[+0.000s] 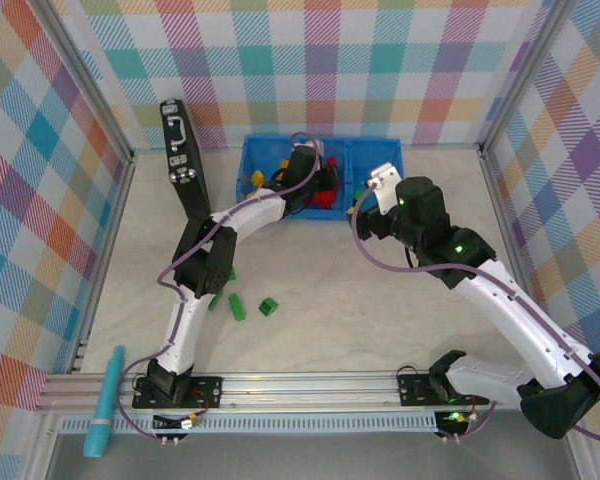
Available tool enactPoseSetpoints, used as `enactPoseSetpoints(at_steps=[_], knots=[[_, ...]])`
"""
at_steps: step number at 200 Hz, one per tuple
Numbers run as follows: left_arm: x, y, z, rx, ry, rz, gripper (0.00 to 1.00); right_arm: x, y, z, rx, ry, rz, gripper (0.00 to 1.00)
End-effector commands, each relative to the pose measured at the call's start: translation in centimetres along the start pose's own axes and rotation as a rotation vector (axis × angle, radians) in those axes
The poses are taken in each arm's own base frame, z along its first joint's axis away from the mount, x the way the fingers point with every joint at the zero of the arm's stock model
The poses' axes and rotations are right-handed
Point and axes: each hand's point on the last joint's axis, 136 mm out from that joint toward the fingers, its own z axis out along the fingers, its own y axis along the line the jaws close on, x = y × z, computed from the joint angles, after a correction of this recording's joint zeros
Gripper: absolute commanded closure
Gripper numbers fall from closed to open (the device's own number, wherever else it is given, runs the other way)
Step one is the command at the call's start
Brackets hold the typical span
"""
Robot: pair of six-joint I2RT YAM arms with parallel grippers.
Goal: Sort the legos into containers by color
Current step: Place the lego in the container, then pick up the lego from the middle-left of the table.
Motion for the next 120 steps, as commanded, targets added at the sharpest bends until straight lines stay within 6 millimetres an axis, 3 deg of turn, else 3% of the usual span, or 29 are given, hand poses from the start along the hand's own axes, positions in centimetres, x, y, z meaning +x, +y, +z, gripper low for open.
enactPoseSetpoints(at_steps=[1,25,47,61,87,120], knots=[[-3.0,-3.3,-3.6,0.070,-0.053,0.031,0.91,-0.3,-0.1,-0.1,0.004,-0.019,0.004,0.01],[-3.9,-4.2,-8.2,0.059,-0.034,0.098,0.89,-0.3,-0.3,0.0,0.014,-0.008,0.004,0.01],[-2.0,-3.0,-13.0,-0.025,0.090,0.219,0.84,-0.3,-0.4,0.1,0.022,-0.007,0.001,0.01],[0.8,-1.4,-16.6,-0.074,0.212,0.302,0.76,-0.2,-0.3,0.2,0.019,-0.006,-0.001,0.01],[6.8,1.2,-23.2,-0.104,0.408,0.410,0.73,-0.1,-0.3,0.6,0.023,0.006,-0.011,0.01],[14.2,4.1,-29.7,-0.140,0.631,0.391,0.59,0.1,-0.1,1.3,0.019,0.025,-0.016,0.01]])
